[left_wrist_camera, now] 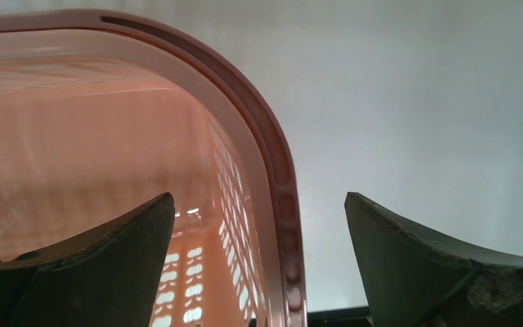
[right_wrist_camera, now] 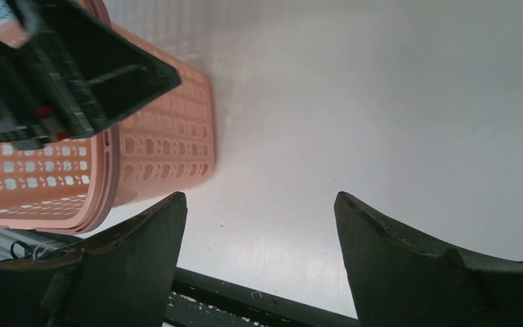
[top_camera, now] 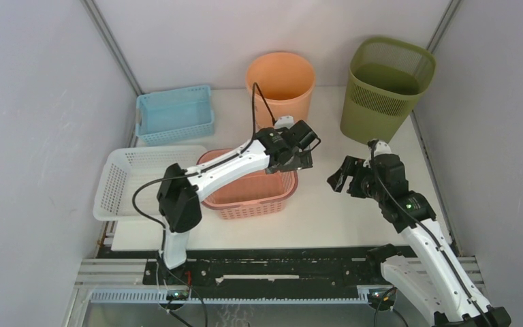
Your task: Turn the large container upside down
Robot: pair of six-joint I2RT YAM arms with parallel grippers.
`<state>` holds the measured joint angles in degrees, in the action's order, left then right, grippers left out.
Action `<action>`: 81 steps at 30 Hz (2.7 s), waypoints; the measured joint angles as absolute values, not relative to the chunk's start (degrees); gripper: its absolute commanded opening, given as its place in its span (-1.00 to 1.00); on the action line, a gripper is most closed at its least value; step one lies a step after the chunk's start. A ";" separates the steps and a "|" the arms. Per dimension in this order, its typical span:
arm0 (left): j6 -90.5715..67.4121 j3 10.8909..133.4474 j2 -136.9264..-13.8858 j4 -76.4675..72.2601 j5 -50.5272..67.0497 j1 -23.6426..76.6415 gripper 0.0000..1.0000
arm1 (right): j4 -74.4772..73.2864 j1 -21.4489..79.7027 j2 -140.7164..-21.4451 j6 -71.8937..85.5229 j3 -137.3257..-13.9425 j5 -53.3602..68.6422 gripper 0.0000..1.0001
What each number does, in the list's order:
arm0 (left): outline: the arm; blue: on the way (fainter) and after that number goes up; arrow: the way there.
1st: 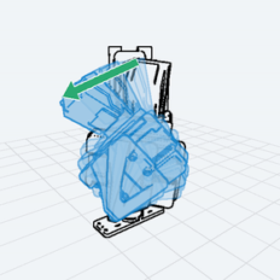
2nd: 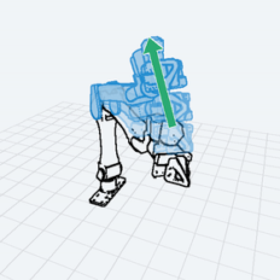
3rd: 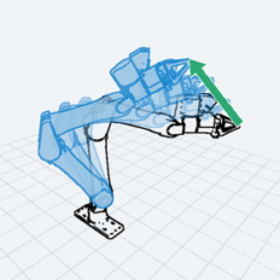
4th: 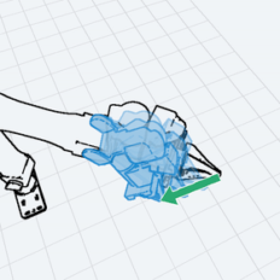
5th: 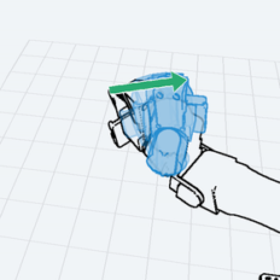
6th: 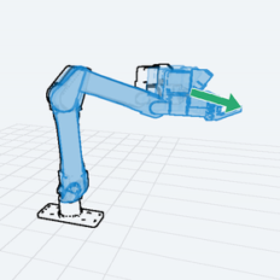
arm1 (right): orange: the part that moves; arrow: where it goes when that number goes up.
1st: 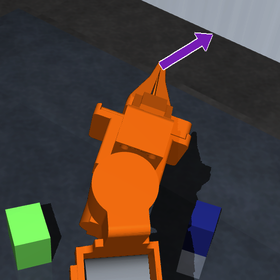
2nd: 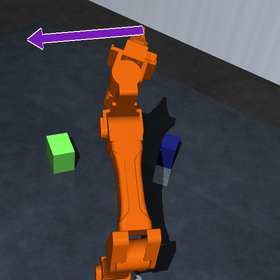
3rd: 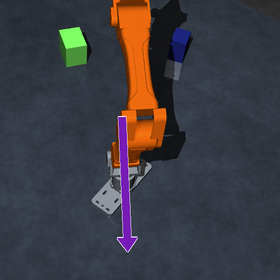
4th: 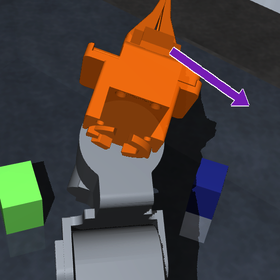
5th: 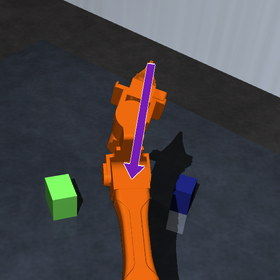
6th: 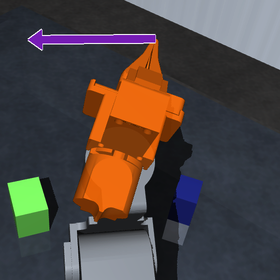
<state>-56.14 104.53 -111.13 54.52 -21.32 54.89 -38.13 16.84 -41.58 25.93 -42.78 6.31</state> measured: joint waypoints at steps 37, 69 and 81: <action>-49.98 105.93 -109.10 51.35 -14.20 55.88 -1.00 | -41.19 16.53 -38.74 23.66 -47.46 9.02 0.57; -84.20 90.76 -112.64 -36.38 15.62 54.72 -1.00 | -70.24 15.44 -36.25 16.58 -85.30 -12.05 0.56; -100.18 70.91 -118.04 -70.24 6.76 54.33 -0.93 | -71.18 15.44 -39.20 15.70 -85.95 -11.84 0.54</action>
<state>-100.18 70.91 -118.04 -70.24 6.76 54.33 -71.18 15.44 -39.20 15.70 -85.95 -11.84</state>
